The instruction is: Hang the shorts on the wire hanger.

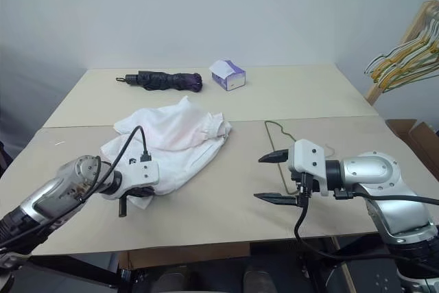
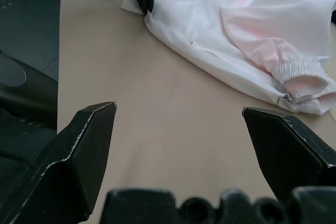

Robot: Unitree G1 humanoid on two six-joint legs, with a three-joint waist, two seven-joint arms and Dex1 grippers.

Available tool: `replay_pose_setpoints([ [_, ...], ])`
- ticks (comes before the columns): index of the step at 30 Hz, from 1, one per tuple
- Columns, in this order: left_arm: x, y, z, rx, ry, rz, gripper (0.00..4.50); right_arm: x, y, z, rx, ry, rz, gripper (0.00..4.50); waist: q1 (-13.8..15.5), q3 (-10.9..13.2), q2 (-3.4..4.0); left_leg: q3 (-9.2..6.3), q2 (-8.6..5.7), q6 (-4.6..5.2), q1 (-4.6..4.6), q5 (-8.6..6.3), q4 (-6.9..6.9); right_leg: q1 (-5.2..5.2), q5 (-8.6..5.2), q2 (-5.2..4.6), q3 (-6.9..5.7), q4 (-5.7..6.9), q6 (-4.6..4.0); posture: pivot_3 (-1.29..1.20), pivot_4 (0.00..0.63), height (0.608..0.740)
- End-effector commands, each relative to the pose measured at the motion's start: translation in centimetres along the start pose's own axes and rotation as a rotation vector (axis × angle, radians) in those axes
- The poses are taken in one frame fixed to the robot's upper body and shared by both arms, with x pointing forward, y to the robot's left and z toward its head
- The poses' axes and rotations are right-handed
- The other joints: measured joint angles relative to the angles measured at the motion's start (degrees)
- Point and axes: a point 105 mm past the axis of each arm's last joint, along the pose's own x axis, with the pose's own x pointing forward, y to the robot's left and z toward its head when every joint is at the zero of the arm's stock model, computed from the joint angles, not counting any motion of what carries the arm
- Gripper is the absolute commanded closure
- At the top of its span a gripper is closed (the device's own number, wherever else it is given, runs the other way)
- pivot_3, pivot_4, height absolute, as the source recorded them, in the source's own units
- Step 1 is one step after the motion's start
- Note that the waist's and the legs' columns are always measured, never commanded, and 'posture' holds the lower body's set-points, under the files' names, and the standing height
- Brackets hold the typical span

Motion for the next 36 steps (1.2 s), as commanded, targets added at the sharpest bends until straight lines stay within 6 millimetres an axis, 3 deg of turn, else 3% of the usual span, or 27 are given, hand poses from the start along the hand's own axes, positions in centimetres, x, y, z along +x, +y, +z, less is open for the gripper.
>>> replay_pose_setpoints([
  [1, -1.6, 1.3, -0.1, 0.040, -0.041, 0.044, 4.49, 0.5, -0.5, 1.1, -0.071, -0.030, 0.004, 0.00, -0.12, 0.00, -0.01, 0.00, 0.00, 0.00, -0.05, 0.00, 0.00, -0.06, 0.01, 0.00, 0.00, 0.01, -0.01, 0.00, 0.000, 0.740],
  [8, -6.2, 0.5, 0.9, 0.258, -0.252, -0.034, 4.49, 5.1, -4.1, -1.0, -0.374, 0.093, -0.168, 0.00, -0.49, 0.01, -0.10, 0.17, 0.04, 0.01, -0.67, 0.01, 0.01, -0.77, 0.15, -0.04, 0.07, 0.09, -0.18, 0.03, 0.000, 0.740],
  [17, -10.3, -0.5, -0.6, 0.247, -0.319, -0.031, 4.49, 12.0, -7.5, -1.5, -0.737, 0.117, -0.255, 0.00, -0.54, 0.06, -0.15, 0.54, 0.01, 0.03, -0.60, 0.02, 0.01, -1.02, 0.20, -0.02, 0.39, 0.57, -0.13, 0.09, 0.007, 0.740],
  [23, -11.2, -0.7, -0.6, 0.226, -0.327, 0.005, 4.49, 14.9, -6.8, -1.7, -0.885, 0.080, -0.177, 0.00, 0.31, 0.09, -0.23, 0.57, 0.00, 0.03, -0.57, 0.02, 0.01, -0.99, 0.29, -0.01, 0.46, 0.60, -0.29, 0.12, 0.011, 0.740],
  [30, -11.3, -1.0, -0.2, 0.220, -0.337, 0.002, 4.49, 16.5, -6.7, -3.0, -0.989, 0.125, -0.121, 0.00, 1.00, 0.10, -0.24, 0.63, 0.02, 0.03, -0.48, 0.02, 0.01, -1.00, 0.19, 0.04, 0.58, 0.69, -0.50, 0.13, 0.015, 0.740],
  [33, -11.3, -1.0, -0.1, 0.222, -0.338, 0.001, 4.50, 16.7, -6.8, -3.7, -1.002, 0.152, -0.101, 0.62, 1.00, 0.10, -0.24, 0.64, 0.02, 0.03, -0.48, 0.02, 0.01, -1.00, 0.19, 0.06, 0.61, 0.69, -0.50, 0.13, 0.015, 0.740],
  [36, -11.3, -0.9, -0.1, 0.223, -0.338, -0.001, 4.50, 17.0, -7.1, -4.2, -1.017, 0.180, -0.093, 1.66, 0.98, 0.09, -0.25, 0.64, 0.03, 0.03, -0.48, 0.02, 0.01, -0.99, 0.19, 0.08, 0.61, 0.70, -0.50, 0.13, 0.012, 0.740],
])
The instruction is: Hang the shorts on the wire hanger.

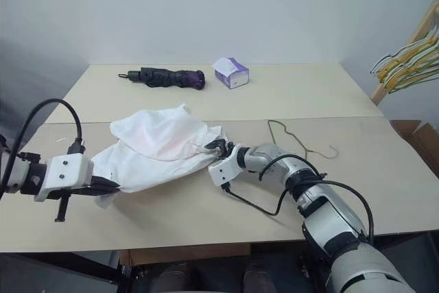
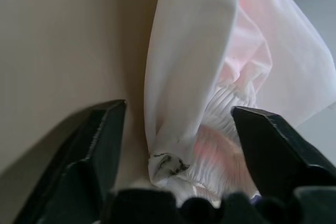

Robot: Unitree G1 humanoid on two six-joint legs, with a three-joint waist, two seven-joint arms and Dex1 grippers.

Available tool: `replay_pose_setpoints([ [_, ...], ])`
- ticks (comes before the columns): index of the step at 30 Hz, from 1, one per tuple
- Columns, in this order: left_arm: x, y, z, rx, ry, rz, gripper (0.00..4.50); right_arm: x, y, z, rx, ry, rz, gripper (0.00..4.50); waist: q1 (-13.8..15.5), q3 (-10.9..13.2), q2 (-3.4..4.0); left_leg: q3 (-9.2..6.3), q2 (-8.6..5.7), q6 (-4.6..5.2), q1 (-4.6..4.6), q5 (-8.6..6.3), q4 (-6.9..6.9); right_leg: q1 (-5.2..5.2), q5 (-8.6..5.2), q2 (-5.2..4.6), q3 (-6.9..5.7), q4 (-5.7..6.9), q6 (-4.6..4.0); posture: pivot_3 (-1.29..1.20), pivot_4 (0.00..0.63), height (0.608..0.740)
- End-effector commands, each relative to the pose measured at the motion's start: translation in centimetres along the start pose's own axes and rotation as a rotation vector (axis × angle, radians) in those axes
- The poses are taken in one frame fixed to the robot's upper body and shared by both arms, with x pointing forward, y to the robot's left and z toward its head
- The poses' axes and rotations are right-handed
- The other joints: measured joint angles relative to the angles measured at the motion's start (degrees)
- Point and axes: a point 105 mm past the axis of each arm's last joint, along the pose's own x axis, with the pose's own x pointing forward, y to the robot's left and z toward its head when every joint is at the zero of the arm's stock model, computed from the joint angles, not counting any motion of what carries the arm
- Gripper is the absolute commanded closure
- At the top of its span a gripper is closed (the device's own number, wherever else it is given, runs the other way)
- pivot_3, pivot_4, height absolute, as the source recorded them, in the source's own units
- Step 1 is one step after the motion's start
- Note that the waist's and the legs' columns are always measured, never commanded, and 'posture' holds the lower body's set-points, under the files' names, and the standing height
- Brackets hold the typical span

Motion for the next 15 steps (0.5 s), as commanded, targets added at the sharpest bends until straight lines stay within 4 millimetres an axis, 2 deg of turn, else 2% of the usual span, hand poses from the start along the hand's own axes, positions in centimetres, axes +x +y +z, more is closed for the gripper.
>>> replay_pose_setpoints([
  [1, -0.7, 0.6, 1.0, 0.034, -0.016, 0.025, 4.50, 0.4, -1.1, -0.2, -0.045, 0.006, -0.024, 1.97, 0.00, 0.00, 0.00, 0.00, 0.00, 0.00, 0.01, 0.00, 0.00, 0.00, 0.00, 0.00, 0.00, 0.03, 0.00, 0.13, 0.008, 0.740],
  [8, -0.9, 0.6, 0.8, 0.036, -0.009, 0.021, 4.50, 0.7, -0.7, -1.1, -0.062, 0.049, 0.005, 4.48, -0.08, 0.00, 0.00, 0.00, 0.01, 0.00, 0.04, 0.00, -0.01, -0.01, -0.01, 0.03, 0.04, 0.07, -0.02, 0.13, 0.003, 0.740],
  [15, -1.1, 0.2, 0.7, 0.037, -0.009, 0.002, 4.50, 1.0, -0.7, -2.5, -0.033, 0.143, -0.017, 4.48, -0.18, -0.02, -0.02, 0.00, 0.03, 0.00, 0.08, 0.00, -0.01, 0.00, 0.00, 0.05, 0.05, 0.12, -0.01, 0.13, 0.000, 0.740],
])
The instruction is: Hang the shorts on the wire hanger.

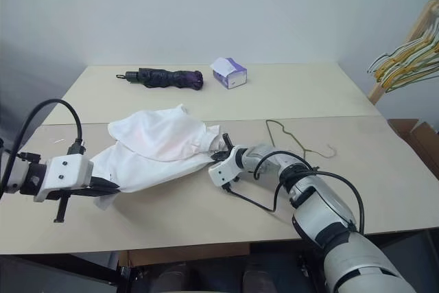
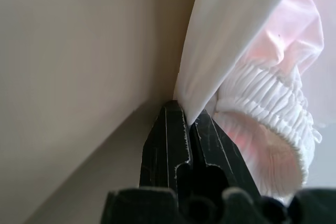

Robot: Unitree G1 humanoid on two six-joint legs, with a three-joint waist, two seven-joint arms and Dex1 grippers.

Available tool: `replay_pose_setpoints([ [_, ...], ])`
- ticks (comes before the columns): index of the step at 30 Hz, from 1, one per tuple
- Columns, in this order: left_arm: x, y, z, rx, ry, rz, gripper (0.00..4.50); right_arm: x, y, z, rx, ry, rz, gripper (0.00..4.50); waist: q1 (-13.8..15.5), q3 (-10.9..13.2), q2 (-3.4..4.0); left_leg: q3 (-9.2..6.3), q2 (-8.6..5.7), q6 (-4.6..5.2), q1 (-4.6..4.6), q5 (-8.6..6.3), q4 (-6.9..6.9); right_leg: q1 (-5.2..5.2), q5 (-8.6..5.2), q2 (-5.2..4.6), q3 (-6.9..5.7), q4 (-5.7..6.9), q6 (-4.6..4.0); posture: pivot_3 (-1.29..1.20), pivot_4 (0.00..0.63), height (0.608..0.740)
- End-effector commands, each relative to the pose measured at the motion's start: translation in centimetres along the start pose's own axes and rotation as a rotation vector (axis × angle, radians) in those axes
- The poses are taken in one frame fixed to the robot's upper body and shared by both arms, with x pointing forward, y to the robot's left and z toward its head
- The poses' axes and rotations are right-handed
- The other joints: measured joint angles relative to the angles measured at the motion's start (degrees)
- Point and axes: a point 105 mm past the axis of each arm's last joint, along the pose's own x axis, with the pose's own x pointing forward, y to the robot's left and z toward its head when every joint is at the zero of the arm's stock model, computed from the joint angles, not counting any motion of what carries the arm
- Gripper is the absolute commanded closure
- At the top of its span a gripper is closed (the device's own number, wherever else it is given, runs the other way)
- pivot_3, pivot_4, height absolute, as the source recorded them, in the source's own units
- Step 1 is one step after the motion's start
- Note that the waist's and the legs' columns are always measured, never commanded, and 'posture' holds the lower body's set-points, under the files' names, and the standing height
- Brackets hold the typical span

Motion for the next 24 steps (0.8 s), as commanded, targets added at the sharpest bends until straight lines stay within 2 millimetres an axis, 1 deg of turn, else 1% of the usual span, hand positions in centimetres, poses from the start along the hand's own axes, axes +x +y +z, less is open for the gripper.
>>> replay_pose_setpoints([
  [1, -1.1, 0.4, 0.6, 0.040, 0.006, 0.022, 4.50, -0.2, -1.2, -1.2, 0.007, 0.063, -0.041, 4.48, -0.03, 0.00, 0.00, 0.00, 0.00, 0.00, 0.00, 0.00, 0.00, 0.00, 0.00, 0.01, 0.01, 0.00, 0.01, 0.13, 0.000, 0.740],
  [4, -0.9, 0.2, 0.5, 0.042, 0.007, 0.015, 4.50, -0.5, -1.1, -1.4, 0.040, 0.061, -0.040, 4.48, 0.01, 0.00, 0.00, 0.00, 0.01, 0.00, 0.00, 0.00, -0.01, 0.00, 0.03, 0.02, 0.01, 0.00, 0.05, 0.13, 0.000, 0.740],
  [7, -0.4, 0.1, 0.4, 0.045, 0.004, 0.014, 4.50, -1.2, -1.1, -1.4, 0.105, 0.032, -0.041, 4.48, 0.05, 0.00, 0.00, 0.00, 0.01, 0.00, 0.00, 0.00, -0.01, 0.00, 0.04, 0.02, 0.01, 0.00, 0.08, 0.12, 0.000, 0.740],
  [11, 0.7, 0.3, 0.2, 0.063, 0.001, 0.016, 4.50, -3.0, -1.3, -2.3, 0.130, 0.048, -0.058, 4.48, 0.25, 0.00, 0.00, 0.00, 0.00, 0.00, -0.03, 0.00, -0.01, 0.00, 0.10, 0.02, 0.01, -0.01, 0.22, 0.08, 0.000, 0.740],
  [15, 2.3, 1.0, 0.1, 0.107, -0.013, 0.011, 4.50, -5.4, -1.2, -3.0, 0.160, 0.084, -0.069, 4.48, 0.56, -0.01, -0.01, 0.02, 0.00, 0.00, -0.01, 0.00, 0.00, 0.04, 0.08, 0.02, 0.01, -0.04, 0.18, 0.04, 0.001, 0.740],
  [19, 3.7, 1.8, 0.2, 0.157, -0.029, -0.011, 4.50, -7.6, 0.2, -1.9, 0.208, 0.093, -0.040, 4.48, 0.09, -0.03, -0.04, 0.03, 0.00, 0.00, -0.05, 0.00, 0.00, 0.03, 0.12, 0.03, 0.02, -0.05, 0.27, 0.00, 0.003, 0.740],
  [24, 4.6, 2.7, 0.2, 0.216, -0.026, -0.040, 4.50, -9.6, 2.7, 0.9, 0.317, 0.152, 0.009, 4.48, -0.88, -0.04, -0.06, 0.05, 0.09, -0.01, -0.04, -0.01, 0.02, 0.02, 0.13, 0.15, 0.07, -0.02, 0.31, -0.04, 0.009, 0.740],
])
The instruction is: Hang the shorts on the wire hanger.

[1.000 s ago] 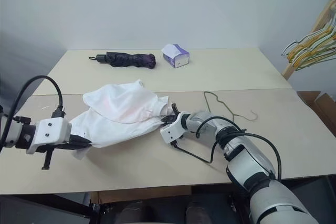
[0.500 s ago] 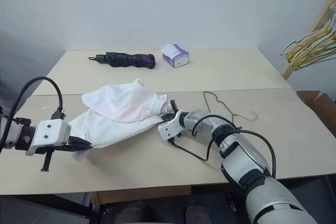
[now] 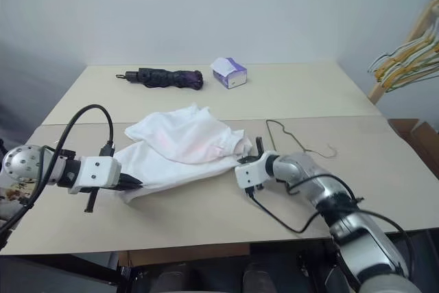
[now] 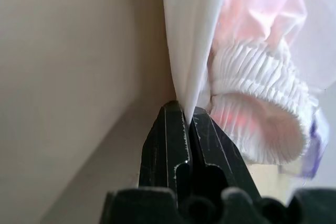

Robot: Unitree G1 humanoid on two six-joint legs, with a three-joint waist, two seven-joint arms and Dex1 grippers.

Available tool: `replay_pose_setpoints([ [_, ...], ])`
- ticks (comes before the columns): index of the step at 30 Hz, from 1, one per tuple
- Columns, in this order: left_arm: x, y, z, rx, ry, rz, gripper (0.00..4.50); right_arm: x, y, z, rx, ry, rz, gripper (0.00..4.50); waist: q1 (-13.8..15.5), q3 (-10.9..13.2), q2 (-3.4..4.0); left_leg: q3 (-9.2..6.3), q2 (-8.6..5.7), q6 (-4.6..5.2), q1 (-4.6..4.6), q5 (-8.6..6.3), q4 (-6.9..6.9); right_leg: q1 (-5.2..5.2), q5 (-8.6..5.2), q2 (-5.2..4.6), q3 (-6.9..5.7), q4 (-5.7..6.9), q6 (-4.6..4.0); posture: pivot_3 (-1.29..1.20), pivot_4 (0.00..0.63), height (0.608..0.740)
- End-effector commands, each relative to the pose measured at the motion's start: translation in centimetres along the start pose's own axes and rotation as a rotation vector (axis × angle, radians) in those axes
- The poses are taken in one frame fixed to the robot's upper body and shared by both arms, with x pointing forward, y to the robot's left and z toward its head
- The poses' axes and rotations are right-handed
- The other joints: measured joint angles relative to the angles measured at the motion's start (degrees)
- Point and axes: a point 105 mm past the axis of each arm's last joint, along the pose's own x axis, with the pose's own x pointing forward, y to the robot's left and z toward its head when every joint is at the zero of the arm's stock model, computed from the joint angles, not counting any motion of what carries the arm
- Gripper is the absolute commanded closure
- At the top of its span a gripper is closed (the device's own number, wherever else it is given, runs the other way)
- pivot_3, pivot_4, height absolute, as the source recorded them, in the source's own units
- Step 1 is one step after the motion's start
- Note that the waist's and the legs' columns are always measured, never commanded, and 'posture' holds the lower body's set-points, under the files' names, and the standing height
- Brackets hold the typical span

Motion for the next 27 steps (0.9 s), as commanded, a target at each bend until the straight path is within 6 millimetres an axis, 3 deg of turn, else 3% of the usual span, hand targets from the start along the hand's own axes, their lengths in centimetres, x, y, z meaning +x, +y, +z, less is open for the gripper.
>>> replay_pose_setpoints([
  [1, -0.2, 0.9, 0.0, 0.062, 0.019, -0.001, 4.50, -1.8, -0.8, 1.7, 0.037, 0.034, -0.042, 4.48, -0.64, 0.00, -0.01, 0.00, 0.02, 0.00, 0.02, 0.00, 0.00, 0.00, -0.01, 0.01, 0.00, 0.01, 0.01, -0.04, 0.010, 0.740],
  [7, -0.6, 1.7, -1.4, 0.088, 0.067, 0.008, 4.50, -1.8, 0.4, 4.5, 0.121, 0.025, -0.034, 4.48, -2.29, -0.02, -0.03, 0.02, 0.10, -0.03, 0.07, -0.02, 0.01, 0.00, -0.25, 0.10, 0.00, 0.04, 0.40, -0.06, 0.017, 0.740],
  [15, -0.5, 1.6, -1.4, 0.108, 0.064, 0.016, 4.50, -1.8, -1.0, 3.7, 0.133, 0.030, -0.045, 4.48, -2.43, -0.02, -0.04, 0.02, 0.09, -0.07, 0.03, -0.04, 0.02, -0.03, -0.25, 0.07, 0.00, 0.02, 0.41, -0.04, 0.016, 0.740],
  [19, -0.1, 6.6, -1.0, 0.114, 0.048, 0.279, 4.50, -1.0, -6.5, 2.3, 0.092, 0.056, -0.225, 4.48, -2.32, -0.04, -0.09, 0.03, 0.09, -0.06, 0.08, -0.03, 0.11, 0.03, -0.22, 0.08, 0.00, 0.04, 0.40, -0.04, 0.000, 0.740],
  [21, -1.3, 12.9, -0.7, 0.105, 0.091, 0.602, 4.50, -0.9, -12.5, 1.1, 0.096, 0.093, -0.435, 4.48, -2.21, -0.04, -0.12, -0.02, 0.07, -0.06, 0.09, -0.03, 0.20, 0.09, -0.14, 0.09, -0.02, 0.07, 0.49, -0.04, 0.000, 0.740],
  [22, -1.9, 14.9, -0.5, 0.105, 0.108, 0.704, 4.50, -0.9, -14.4, 0.8, 0.097, 0.103, -0.501, 4.48, -2.14, -0.03, -0.15, -0.05, 0.04, -0.06, 0.01, -0.03, 0.28, 0.04, -0.12, 0.10, -0.03, 0.10, 0.52, -0.03, 0.000, 0.740],
  [24, -5.8, 21.6, 1.1, 0.068, 0.151, 1.075, 4.50, -1.8, -21.4, 0.2, 0.092, 0.133, -0.722, 4.48, -2.25, 0.02, -0.22, -0.13, -0.02, -0.05, -0.07, -0.02, 0.35, 0.05, 0.20, 0.08, -0.02, 0.06, 0.19, -0.02, 0.000, 0.740],
  [26, -10.2, 25.7, 3.7, 0.056, 0.163, 1.384, 4.50, -3.4, -26.8, 0.5, 0.077, 0.158, -0.909, 4.48, -2.43, 0.06, -0.31, -0.20, -0.10, -0.05, -0.46, -0.02, 0.38, -0.29, 0.33, 0.03, -0.02, 0.02, 0.20, -0.01, 0.000, 0.740],
  [27, -12.2, 26.8, 4.8, 0.056, 0.173, 1.502, 4.50, -4.4, -28.8, 0.8, 0.068, 0.168, -0.989, 4.48, -2.46, 0.06, -0.32, -0.20, -0.13, -0.06, -0.79, -0.02, 0.30, -0.72, 0.45, -0.02, 0.01, 0.03, 0.17, -0.01, 0.000, 0.740],
])
